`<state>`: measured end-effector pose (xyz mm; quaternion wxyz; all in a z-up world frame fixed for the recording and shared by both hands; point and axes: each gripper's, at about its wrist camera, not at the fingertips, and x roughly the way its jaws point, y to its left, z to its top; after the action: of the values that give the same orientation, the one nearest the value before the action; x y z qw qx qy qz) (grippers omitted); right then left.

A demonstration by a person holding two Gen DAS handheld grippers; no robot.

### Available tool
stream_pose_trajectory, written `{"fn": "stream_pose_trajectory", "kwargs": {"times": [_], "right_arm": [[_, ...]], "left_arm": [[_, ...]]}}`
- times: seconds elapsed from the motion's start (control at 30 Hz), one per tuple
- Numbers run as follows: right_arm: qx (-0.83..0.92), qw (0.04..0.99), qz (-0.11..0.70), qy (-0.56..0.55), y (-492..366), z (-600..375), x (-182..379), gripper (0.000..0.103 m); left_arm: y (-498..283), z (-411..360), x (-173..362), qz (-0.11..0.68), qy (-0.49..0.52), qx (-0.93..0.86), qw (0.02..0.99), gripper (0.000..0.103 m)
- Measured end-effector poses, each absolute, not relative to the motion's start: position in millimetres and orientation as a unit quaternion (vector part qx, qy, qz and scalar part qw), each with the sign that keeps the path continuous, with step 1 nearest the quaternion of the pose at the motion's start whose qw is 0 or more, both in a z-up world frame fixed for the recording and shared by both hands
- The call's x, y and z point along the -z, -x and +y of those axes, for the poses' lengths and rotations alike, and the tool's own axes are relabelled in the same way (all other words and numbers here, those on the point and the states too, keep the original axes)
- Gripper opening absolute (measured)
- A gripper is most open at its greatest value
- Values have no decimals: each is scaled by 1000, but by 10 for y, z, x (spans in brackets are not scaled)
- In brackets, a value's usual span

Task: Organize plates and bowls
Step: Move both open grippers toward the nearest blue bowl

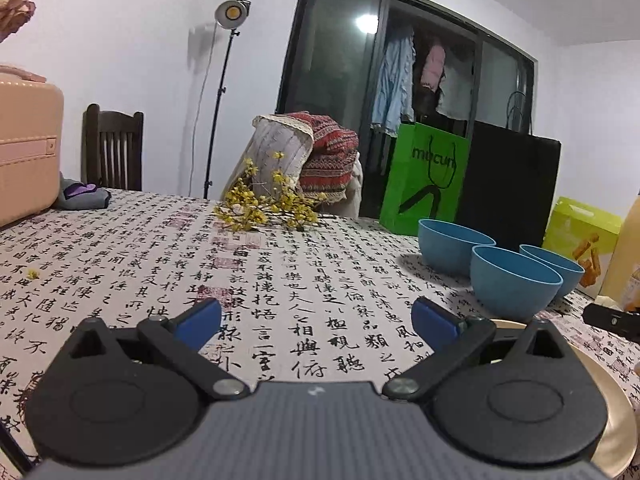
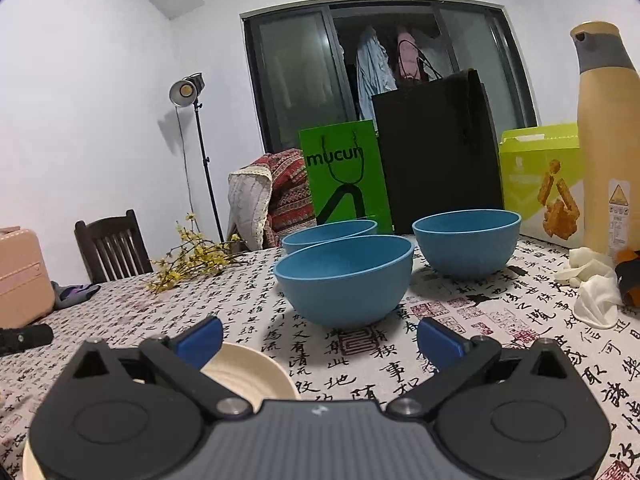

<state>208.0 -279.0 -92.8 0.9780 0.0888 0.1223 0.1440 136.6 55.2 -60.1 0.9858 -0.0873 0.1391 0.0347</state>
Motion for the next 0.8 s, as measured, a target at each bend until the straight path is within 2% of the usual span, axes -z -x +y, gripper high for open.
{"fn": "stream_pose_trajectory", "kwargs": {"times": [0.8], "right_arm": [[-126,981,122,-82,-2072,-2755,930,103]], "left_arm": [[-1335,583,588,143,96,-50,984,103]]}}
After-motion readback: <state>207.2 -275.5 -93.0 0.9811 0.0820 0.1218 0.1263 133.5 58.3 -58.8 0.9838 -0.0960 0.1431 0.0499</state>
